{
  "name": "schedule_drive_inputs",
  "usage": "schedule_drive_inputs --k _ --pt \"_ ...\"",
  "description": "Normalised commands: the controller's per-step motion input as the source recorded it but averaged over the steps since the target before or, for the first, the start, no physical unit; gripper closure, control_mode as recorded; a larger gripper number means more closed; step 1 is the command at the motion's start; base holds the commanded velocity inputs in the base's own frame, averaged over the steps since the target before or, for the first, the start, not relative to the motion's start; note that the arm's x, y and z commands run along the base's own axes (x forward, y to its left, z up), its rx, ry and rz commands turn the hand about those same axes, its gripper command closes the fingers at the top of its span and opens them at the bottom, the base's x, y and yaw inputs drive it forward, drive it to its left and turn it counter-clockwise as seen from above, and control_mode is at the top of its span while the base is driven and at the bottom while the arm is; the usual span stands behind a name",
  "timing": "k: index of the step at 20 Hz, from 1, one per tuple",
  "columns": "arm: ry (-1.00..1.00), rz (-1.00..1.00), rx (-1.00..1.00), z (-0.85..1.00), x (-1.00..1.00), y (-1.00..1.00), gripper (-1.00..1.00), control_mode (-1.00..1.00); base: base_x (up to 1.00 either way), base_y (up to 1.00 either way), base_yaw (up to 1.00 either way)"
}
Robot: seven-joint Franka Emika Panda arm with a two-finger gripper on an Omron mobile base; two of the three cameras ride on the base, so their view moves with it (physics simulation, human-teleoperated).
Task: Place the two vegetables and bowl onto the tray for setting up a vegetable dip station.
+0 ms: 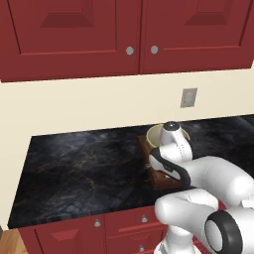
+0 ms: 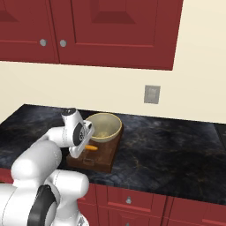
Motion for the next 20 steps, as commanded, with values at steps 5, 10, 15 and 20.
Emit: schedule_drive_inputs --k 5,10,15,20 --pt "0.0 0.02 0.0 -0.13 0.0 0.03 -1.0 -1.0 0.0 0.0 0.0" --pt "0.0 0.0 0.0 0.0 0.0 0.01 -1.0 -1.0 0.0 0.0 0.0" --pt "0.0 0.0 0.0 0.0 0.0 0.0 -1.0 -1.0 0.0 0.0 0.0" --pt "-0.03 0.0 0.0 0.03 -0.36 0.0 -1.0 -1.0 0.0 0.0 0.0"
